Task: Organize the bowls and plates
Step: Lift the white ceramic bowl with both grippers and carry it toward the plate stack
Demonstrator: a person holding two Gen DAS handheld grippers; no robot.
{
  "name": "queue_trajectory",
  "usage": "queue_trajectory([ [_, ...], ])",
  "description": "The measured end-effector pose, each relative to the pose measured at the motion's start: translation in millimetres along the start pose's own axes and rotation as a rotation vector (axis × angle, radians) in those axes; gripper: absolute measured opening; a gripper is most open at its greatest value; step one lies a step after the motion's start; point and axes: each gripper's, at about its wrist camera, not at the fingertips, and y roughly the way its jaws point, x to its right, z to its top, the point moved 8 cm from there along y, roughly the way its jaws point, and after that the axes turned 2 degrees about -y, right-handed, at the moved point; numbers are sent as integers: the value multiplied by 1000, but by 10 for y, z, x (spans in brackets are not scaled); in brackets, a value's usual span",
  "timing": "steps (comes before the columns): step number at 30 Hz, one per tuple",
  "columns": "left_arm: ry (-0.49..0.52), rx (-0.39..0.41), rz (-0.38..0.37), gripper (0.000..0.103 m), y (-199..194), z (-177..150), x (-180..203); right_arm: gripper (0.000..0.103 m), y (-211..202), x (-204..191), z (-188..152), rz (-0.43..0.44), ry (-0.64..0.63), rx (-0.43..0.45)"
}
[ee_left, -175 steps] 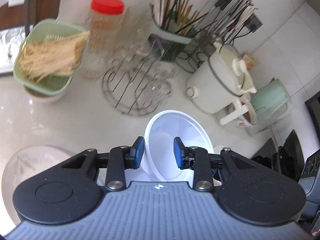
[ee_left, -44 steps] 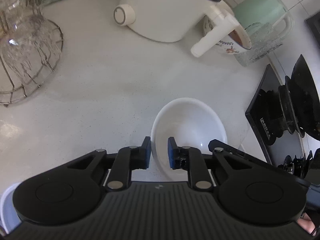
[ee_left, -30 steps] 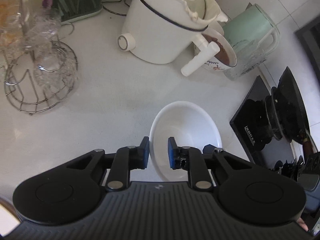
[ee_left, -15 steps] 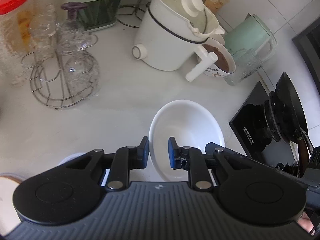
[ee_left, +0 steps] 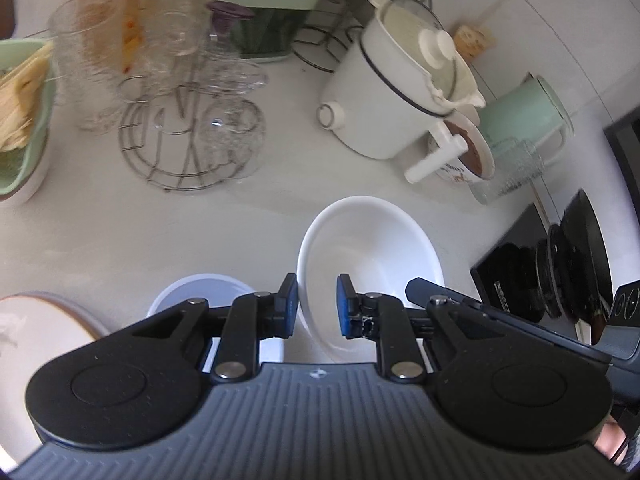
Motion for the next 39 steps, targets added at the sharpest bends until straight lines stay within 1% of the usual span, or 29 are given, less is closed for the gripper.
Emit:
queue_trajectory([
  [3,-34,14,12,22,-49,-22,-112,12,58,-109,12,13,-43,-11],
  [5,-70,9,13,22,-63,-48,-197,12,90,-169,-2,17,-71,-21],
  [7,-84,13,27,22,-76,-71,-254,12,111,-221,-23,18,-101,-32],
  [10,-115,35,43,22,-126,-103,-345,12,173,-274,-51,34,-123,-63],
  [13,-159,58,65,22,-188,-158,-485,12,247,-374,-78,52,-154,-89],
  [15,-196,58,86,22,-197,-200,-588,12,311,-450,-106,58,-182,-114],
  [17,-208,64,111,22,-197,-232,-665,12,377,-526,-133,60,-215,-138],
  [22,-234,52,173,22,-177,-361,-877,13,543,-641,-272,65,-277,-206],
  [26,-277,32,182,22,-145,-483,-1036,13,641,-700,-405,55,-322,-246],
  [30,-286,25,191,22,-113,-528,-1116,14,667,-746,-439,58,-348,-248],
  [31,-291,20,194,27,-102,-530,-1132,15,671,-755,-442,62,-353,-243],
  [32,-296,18,194,35,-90,-521,-1143,18,683,-754,-444,64,-359,-234],
  [33,-296,19,189,40,-88,-513,-1144,29,691,-747,-442,60,-360,-225],
  [34,-288,23,190,50,-93,-507,-1141,42,696,-737,-433,53,-352,-216],
  [35,-275,25,201,54,-99,-497,-1134,45,692,-734,-424,51,-347,-204],
  [37,-239,27,229,54,-115,-474,-1100,46,684,-735,-413,69,-337,-189],
  [39,-210,35,244,55,-129,-451,-1065,45,752,-733,-413,74,-329,-194],
])
